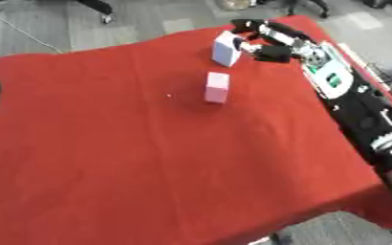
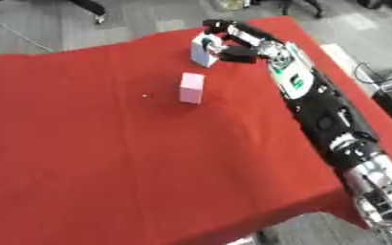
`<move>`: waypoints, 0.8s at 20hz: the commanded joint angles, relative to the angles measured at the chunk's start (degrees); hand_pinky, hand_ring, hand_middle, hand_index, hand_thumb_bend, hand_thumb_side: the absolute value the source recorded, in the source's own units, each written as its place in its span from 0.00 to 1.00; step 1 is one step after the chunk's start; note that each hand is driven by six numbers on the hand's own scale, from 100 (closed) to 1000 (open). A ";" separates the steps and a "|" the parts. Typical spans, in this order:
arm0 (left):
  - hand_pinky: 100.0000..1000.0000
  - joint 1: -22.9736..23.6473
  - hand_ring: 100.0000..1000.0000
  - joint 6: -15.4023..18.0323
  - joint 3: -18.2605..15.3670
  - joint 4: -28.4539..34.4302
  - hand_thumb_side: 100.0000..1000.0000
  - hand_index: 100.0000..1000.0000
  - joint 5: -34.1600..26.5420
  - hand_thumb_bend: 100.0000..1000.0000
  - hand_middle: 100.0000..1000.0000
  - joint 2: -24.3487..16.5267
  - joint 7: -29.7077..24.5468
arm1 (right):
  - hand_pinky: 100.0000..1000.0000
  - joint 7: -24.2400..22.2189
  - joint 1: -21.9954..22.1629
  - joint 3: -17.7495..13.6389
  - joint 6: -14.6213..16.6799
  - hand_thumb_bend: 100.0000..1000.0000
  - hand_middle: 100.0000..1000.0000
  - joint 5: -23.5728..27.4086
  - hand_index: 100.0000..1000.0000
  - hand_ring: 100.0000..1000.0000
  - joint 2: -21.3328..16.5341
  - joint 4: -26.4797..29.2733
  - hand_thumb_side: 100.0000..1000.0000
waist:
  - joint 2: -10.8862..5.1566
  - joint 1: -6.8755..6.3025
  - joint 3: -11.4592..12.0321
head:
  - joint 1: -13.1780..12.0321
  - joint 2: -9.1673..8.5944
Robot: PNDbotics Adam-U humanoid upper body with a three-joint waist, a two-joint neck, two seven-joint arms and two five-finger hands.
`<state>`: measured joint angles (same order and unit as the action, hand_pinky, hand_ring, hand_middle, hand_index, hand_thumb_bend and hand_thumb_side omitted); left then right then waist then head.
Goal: Pick up the objects with one hand, pass them to the other hand, and then place them into the box on the other side of the table.
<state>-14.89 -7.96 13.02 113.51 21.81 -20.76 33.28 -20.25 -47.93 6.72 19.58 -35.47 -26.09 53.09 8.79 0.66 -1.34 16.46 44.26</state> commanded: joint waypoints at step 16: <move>0.73 0.00 0.58 -1.58 0.45 1.08 0.57 0.71 1.79 0.75 0.58 1.01 -1.21 | 0.91 -4.54 -0.54 2.21 8.60 0.08 0.84 -18.69 0.99 0.92 0.81 1.41 0.70 | 0.22 -0.09 -0.02 | 1.62 -0.14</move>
<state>-14.56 -9.37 13.33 113.51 23.34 -19.51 32.08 -24.69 -47.72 8.98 27.87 -53.42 -24.44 53.15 8.81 0.66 -1.28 17.85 44.26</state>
